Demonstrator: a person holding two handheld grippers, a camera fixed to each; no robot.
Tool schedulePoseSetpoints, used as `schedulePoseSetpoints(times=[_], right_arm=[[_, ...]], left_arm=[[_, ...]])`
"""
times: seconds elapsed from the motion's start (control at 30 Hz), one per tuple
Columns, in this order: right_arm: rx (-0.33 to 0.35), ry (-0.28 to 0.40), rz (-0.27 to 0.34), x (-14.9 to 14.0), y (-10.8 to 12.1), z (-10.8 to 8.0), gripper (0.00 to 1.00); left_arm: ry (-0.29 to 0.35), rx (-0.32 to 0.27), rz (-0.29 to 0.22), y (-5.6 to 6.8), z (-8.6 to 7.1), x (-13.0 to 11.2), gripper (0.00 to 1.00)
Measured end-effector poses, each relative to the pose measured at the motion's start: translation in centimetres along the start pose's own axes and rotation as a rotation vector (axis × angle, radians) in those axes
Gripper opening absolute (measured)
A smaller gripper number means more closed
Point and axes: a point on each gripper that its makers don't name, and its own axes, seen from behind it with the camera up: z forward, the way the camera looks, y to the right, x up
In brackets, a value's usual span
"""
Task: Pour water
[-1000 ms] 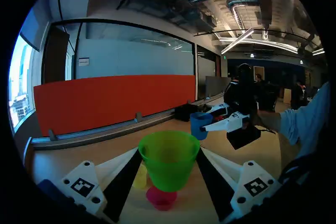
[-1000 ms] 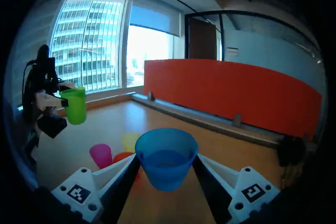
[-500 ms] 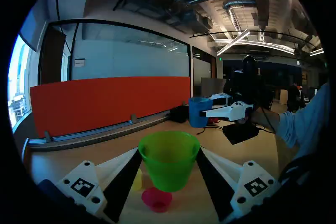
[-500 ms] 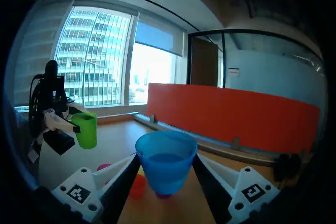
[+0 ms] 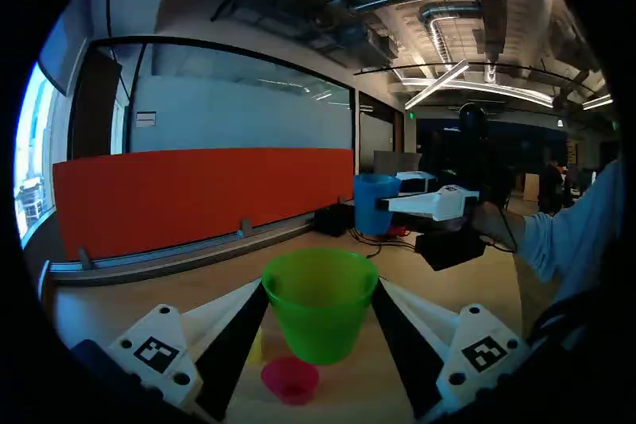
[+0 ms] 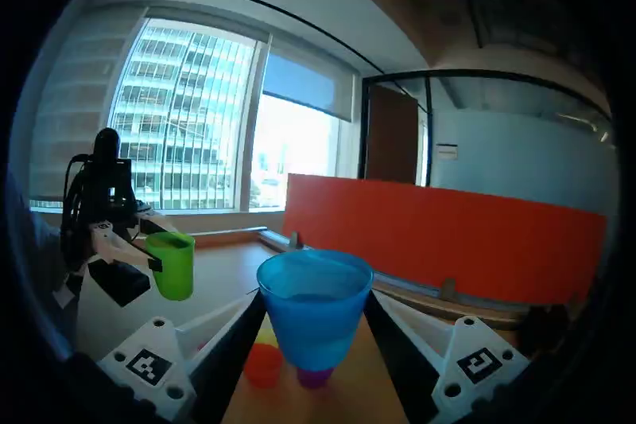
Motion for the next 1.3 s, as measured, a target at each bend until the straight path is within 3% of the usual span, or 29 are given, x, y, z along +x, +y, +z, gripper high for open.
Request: schedulePoseSetpoints(times=[0.27, 0.57, 1.3], right_arm=[[0.024, 0.012, -0.030, 1.3, -0.8, -0.1, 0.88], [0.056, 0.033, -0.102, 3.4, -1.8, 0.0, 0.88], [0.092, 0.057, -0.394, 8.4, -3.4, 1.1, 0.88]], left_arm=[[0.014, -0.019, 0.009, 0.6, 0.2, 0.3, 0.88], [0.015, -0.037, 0.011, 1.0, 0.5, 0.4, 0.88], [0.017, -0.076, 0.017, 2.6, 1.0, 0.4, 0.88]])
